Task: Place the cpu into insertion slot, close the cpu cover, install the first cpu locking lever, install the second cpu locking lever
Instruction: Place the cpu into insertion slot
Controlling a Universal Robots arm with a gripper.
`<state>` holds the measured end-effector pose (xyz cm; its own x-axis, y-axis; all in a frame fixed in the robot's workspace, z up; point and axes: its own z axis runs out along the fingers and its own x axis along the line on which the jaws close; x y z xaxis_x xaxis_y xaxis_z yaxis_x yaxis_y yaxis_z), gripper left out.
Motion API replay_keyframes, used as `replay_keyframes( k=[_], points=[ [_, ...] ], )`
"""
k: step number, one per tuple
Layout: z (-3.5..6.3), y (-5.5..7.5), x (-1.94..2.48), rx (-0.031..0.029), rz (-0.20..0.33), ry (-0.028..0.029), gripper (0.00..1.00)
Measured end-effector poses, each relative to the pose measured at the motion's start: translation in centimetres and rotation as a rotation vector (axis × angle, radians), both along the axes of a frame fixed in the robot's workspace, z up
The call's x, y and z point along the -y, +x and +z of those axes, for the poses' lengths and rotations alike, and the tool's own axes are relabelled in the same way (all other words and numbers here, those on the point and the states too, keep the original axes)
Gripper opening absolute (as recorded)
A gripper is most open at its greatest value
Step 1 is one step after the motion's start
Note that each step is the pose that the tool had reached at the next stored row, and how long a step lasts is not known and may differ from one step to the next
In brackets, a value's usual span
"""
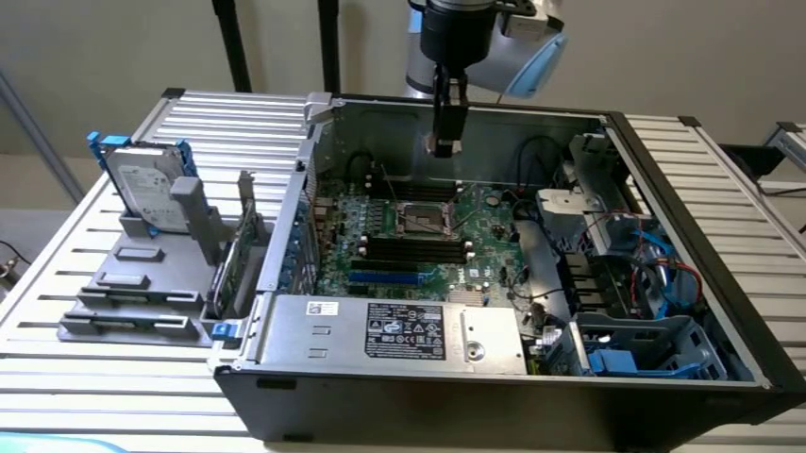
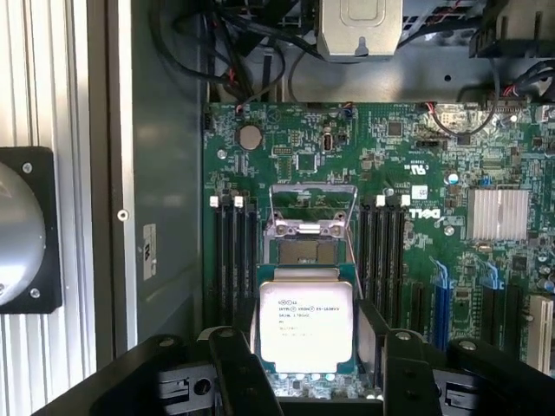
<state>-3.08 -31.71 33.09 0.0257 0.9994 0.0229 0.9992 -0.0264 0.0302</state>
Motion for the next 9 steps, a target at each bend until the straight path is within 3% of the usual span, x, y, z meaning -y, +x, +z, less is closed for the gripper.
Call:
replay_keyframes(
  k=[9],
  points=[
    [-0.81,-0.29,0.00,-0.0010,0.000,0.0000,0.54]
  ],
)
